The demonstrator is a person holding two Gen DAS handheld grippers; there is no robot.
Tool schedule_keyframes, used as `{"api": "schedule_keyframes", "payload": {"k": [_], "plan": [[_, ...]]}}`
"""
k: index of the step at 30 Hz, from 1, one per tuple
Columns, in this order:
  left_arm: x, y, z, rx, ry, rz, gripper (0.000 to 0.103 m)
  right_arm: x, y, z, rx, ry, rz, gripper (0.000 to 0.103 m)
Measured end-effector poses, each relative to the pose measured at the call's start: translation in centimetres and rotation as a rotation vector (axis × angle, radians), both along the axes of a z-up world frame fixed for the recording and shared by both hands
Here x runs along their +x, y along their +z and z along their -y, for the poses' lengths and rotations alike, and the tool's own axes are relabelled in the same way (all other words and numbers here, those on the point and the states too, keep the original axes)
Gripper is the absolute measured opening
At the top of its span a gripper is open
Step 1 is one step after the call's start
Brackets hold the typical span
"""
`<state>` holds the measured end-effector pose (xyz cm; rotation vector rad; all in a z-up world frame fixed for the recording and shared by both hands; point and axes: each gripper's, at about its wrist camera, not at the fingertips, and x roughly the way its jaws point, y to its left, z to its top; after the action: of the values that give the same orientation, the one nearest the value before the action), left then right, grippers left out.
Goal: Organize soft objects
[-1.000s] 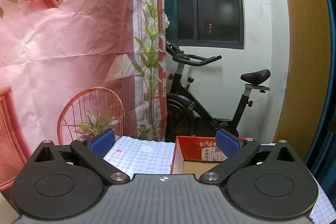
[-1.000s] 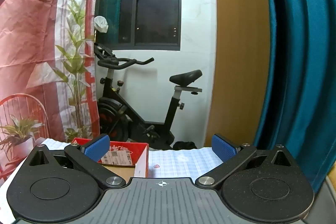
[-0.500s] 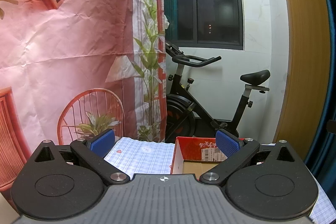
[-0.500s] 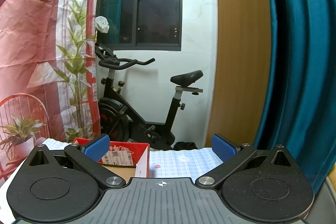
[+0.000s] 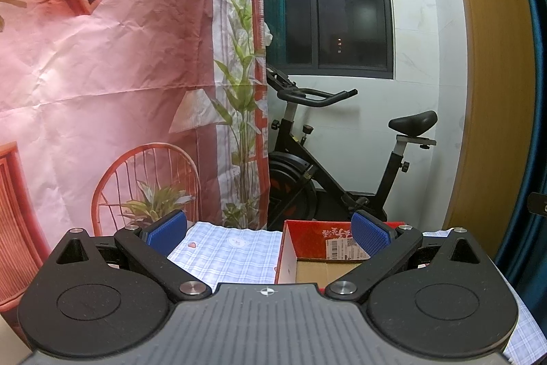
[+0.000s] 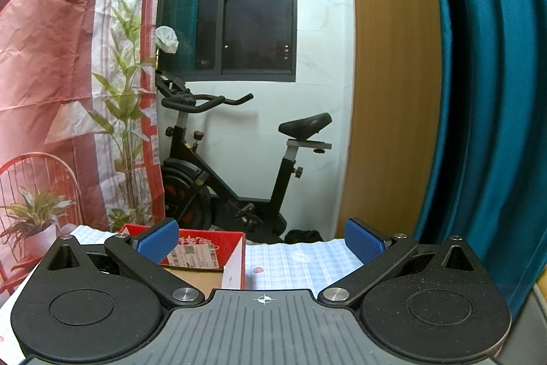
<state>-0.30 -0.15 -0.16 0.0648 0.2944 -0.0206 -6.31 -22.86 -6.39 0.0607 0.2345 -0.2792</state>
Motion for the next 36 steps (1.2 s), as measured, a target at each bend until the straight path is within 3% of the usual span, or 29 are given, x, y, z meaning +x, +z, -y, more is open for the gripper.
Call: {"api": "schedule_keyframes", "payload": {"k": [36], "plan": [[0.09,-0.20,0.03,-0.005,-0.003,-0.012,0.103,-0.06,0.15,-0.28,0.011,0.007,-0.005,0.103]]}}
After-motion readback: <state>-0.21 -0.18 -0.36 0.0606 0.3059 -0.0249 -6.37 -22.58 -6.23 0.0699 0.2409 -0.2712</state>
